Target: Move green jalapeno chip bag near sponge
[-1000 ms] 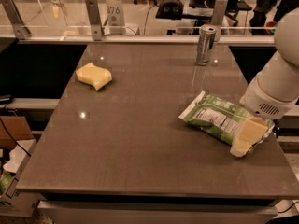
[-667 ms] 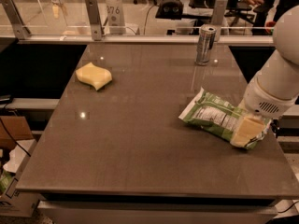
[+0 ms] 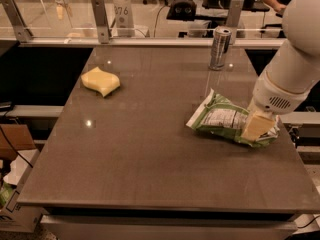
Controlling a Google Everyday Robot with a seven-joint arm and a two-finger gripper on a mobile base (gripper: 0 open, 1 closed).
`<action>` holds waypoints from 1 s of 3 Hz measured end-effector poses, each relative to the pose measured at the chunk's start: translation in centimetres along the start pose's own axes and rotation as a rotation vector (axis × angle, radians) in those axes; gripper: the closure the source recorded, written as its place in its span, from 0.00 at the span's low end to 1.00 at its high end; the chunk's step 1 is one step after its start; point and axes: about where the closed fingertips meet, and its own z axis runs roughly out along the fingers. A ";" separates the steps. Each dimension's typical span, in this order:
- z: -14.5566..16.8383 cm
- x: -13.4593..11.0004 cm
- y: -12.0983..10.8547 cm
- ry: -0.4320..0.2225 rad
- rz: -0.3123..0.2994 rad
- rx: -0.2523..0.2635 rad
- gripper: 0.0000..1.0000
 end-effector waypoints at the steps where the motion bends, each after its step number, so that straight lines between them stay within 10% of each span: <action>1: -0.6 -2.5 -1.2 -0.028 -0.012 -0.002 1.00; 3: -0.7 -9.4 -4.1 -0.131 -0.033 -0.024 1.00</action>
Offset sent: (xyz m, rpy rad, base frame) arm 0.0782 0.0730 0.0337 0.1294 -0.0322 0.0542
